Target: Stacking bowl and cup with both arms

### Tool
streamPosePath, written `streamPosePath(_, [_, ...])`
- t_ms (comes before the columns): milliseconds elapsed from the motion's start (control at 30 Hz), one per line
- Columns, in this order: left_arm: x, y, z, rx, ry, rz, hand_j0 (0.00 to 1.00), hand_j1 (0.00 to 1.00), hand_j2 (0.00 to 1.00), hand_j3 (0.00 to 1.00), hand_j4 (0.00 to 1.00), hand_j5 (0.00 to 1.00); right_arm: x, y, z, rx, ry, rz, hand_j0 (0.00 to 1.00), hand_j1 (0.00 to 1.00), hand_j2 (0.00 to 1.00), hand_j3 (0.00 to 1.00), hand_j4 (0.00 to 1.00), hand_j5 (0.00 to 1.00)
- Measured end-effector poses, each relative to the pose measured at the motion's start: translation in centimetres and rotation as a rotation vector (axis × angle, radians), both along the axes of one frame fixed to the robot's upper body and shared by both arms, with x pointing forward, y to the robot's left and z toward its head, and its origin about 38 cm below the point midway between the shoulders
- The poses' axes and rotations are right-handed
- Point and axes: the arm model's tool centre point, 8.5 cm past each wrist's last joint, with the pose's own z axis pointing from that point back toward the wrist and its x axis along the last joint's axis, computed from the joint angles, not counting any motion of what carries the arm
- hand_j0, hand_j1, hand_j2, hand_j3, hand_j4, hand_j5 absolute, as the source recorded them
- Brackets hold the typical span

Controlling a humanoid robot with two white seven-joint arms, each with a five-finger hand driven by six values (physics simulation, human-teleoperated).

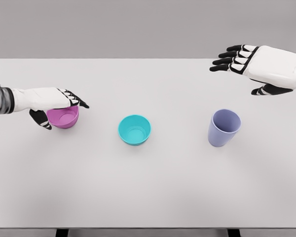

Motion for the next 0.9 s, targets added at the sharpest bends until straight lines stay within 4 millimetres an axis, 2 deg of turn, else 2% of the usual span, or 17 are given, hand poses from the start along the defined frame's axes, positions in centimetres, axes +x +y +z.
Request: streamPosePath(900, [1.2,0.3,-1.8,0.011,0.021,0.041,1.00,1.00,1.00,1.00,1.00,1.00,0.0,0.0,0.1,0.000,-0.002,0.000,1.00,1.00,1.00,1.00,1.00,1.00])
